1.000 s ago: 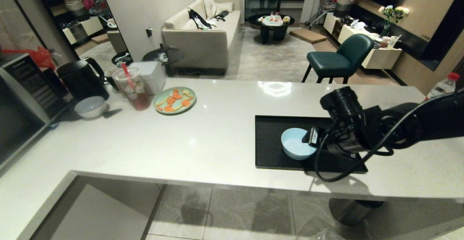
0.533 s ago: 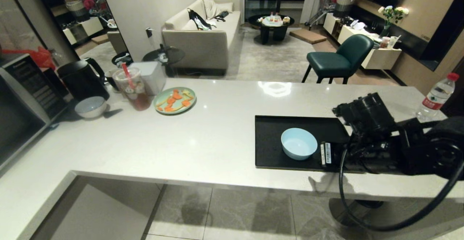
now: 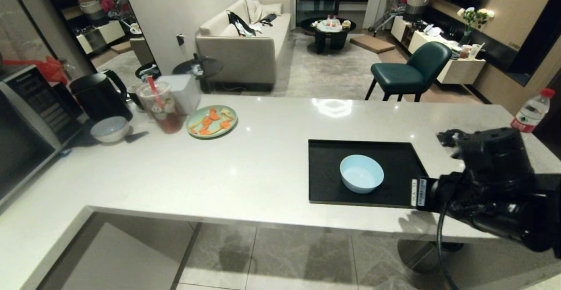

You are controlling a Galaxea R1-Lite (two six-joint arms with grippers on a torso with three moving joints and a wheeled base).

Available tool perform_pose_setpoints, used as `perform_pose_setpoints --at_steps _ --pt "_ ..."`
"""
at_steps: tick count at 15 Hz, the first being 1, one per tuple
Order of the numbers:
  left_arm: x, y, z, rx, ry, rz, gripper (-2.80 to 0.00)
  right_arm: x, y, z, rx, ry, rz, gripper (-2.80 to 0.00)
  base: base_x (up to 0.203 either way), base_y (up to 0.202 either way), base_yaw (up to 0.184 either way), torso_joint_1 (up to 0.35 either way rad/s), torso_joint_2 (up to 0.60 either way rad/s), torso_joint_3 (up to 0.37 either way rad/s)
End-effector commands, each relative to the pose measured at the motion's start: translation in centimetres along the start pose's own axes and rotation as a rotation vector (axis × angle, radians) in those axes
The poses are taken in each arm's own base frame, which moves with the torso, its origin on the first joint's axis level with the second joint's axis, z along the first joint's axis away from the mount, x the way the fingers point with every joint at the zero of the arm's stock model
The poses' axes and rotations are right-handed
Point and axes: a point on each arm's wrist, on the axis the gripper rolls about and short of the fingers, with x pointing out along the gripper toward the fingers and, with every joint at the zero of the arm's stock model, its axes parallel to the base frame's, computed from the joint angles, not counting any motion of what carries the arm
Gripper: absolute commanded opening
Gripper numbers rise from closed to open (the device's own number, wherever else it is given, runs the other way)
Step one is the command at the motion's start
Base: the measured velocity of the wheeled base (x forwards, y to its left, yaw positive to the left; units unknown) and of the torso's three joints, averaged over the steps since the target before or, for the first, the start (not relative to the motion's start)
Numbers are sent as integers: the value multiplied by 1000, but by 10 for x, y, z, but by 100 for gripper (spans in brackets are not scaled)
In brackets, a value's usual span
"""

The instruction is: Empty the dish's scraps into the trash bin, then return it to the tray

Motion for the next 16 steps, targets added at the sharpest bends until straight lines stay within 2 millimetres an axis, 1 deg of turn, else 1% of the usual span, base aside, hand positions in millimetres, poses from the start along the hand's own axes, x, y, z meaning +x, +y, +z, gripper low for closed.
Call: perform_pose_setpoints --at_steps 1,4,5,6,9,11,14,16 --pt "0 0 0 -1 0 2 -280 -19 -38 -6 32 -55 -85 -280 0 0 0 0 0 0" --pt "0 0 0 -1 1 -1 -280 -39 -86 -21 90 -136 -239 -280 0 0 0 0 0 0" --pt "0 0 0 -1 0 0 -280 -46 -100 -30 110 -163 -297 -280 0 0 0 0 0 0" --pt "0 0 0 -1 0 -1 -280 -55 -109 -41 113 -186 -342 -280 0 0 0 0 0 0" --pt "0 0 0 -1 0 1 -280 -84 -118 -68 91 -272 -373 -280 0 0 0 0 0 0" --pt "0 0 0 -1 0 1 -280 -100 -121 -86 59 -315 -375 -280 0 0 0 0 0 0" --pt "0 0 0 -1 0 1 -280 -123 -123 -105 19 -382 -372 -280 0 0 0 0 0 0" --pt "0 0 0 -1 0 1 -280 -141 -125 -123 -5 -429 -362 -280 0 0 0 0 0 0"
